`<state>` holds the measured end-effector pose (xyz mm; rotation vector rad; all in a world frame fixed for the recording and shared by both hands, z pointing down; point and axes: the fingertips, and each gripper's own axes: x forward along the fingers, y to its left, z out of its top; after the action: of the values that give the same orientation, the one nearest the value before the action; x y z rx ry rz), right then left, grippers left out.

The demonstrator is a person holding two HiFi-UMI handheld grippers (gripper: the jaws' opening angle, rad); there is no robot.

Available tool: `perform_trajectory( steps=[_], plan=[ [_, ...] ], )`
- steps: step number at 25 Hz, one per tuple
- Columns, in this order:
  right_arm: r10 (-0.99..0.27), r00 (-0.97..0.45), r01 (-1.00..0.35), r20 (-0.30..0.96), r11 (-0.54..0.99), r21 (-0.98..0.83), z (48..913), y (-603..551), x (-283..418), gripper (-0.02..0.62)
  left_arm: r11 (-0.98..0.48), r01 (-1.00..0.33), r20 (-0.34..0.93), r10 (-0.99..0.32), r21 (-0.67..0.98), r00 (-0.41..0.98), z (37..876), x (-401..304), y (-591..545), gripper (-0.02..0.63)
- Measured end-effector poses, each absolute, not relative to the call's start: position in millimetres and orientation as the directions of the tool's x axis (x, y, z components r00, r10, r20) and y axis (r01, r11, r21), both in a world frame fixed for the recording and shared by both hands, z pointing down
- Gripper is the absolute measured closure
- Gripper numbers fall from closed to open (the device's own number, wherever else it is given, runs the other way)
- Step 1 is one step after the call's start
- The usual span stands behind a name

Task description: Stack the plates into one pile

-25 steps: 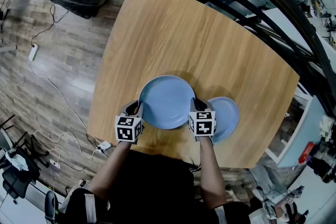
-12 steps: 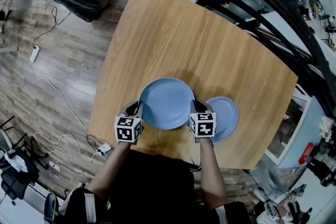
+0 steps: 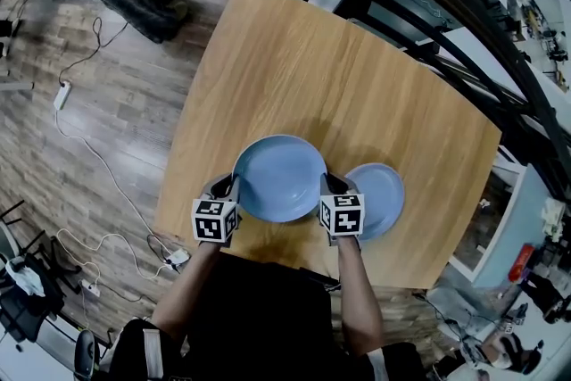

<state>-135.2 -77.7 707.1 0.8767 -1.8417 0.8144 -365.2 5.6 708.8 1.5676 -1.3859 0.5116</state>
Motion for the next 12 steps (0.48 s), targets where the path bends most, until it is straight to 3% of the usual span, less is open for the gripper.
perform_trajectory(
  steps=[12],
  plan=[
    [-0.25, -0.329, -0.841, 0.91, 0.517, -0.162, 689, -50, -138, 0.555, 0.057, -0.93, 0.793, -0.543, 0.362, 0.276, 689, -370, 27, 0.567]
  ],
)
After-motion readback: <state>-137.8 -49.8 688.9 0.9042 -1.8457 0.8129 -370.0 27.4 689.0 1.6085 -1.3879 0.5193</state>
